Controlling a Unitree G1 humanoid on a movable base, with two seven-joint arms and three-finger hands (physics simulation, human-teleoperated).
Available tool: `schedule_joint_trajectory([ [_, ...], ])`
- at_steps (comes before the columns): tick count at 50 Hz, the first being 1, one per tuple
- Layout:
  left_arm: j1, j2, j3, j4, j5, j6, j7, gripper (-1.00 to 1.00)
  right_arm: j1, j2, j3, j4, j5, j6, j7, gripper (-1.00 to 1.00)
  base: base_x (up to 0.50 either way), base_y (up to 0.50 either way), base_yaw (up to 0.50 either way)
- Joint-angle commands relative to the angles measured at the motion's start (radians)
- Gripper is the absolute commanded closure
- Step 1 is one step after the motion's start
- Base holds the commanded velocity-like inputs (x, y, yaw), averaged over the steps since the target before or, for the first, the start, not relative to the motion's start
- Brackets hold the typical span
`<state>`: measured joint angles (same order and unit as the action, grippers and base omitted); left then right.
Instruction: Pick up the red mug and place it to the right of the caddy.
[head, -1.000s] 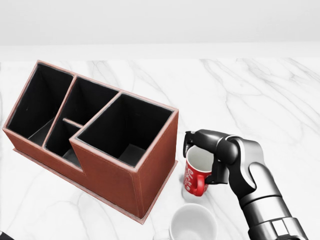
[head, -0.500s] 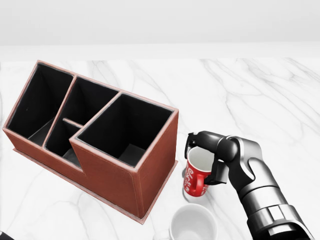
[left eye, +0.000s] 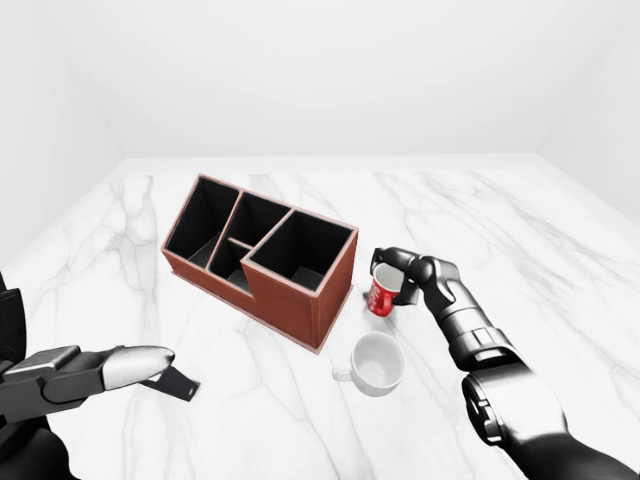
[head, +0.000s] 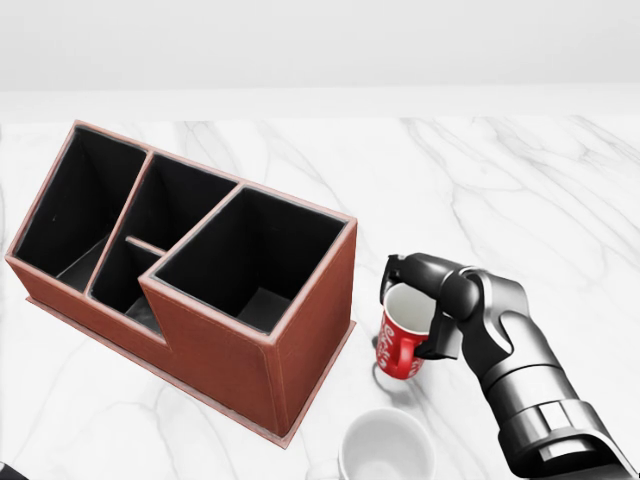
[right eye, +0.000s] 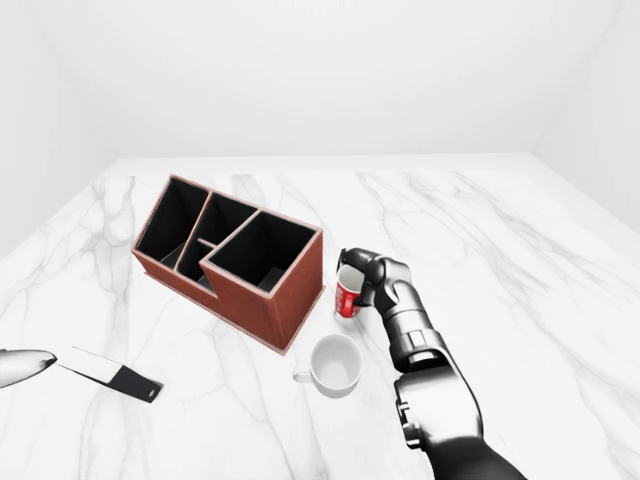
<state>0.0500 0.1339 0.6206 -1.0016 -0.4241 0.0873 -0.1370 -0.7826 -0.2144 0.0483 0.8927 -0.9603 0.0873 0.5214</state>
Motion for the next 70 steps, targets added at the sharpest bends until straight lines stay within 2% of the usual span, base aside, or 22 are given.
schedule_joint_trajectory([
  [1, -0.004, 0.006, 0.010, -0.002, -0.012, 0.000, 0.005, -1.00, 0.024, 0.016, -0.001, -0.016, -0.019, 0.000, -0.076, 1.00, 0.00, 0.00, 0.00],
  [10, -0.003, 0.008, 0.011, -0.007, -0.016, 0.000, 0.007, -1.00, 0.010, 0.015, 0.008, 0.084, -0.053, 0.000, -0.237, 1.00, 0.00, 0.00, 0.00],
  [16, -0.002, 0.005, 0.003, -0.006, -0.008, 0.000, 0.005, -1.00, 0.018, 0.014, 0.005, 0.055, -0.051, 0.000, -0.217, 1.00, 0.00, 0.00, 0.00],
  [33, 0.001, -0.003, -0.012, -0.002, 0.008, 0.000, -0.003, -1.00, -0.031, 0.017, 0.007, 0.162, -0.020, 0.000, -0.321, 1.00, 0.00, 0.00, 0.00],
  [41, 0.002, -0.002, -0.005, -0.010, 0.000, 0.000, -0.001, -1.00, -0.037, 0.025, 0.013, 0.206, -0.005, 0.000, -0.344, 1.00, 0.00, 0.00, 0.00],
  [49, -0.003, 0.010, 0.030, -0.010, -0.030, 0.000, 0.004, -1.00, -0.033, 0.042, 0.025, 0.252, -0.007, 0.000, -0.367, 1.00, 0.00, 0.00, 0.00],
  [70, 0.001, 0.011, 0.026, -0.019, -0.033, 0.000, 0.007, -1.00, -0.037, 0.047, 0.028, 0.327, -0.002, -0.002, -0.403, 1.00, 0.00, 0.00, 0.00],
])
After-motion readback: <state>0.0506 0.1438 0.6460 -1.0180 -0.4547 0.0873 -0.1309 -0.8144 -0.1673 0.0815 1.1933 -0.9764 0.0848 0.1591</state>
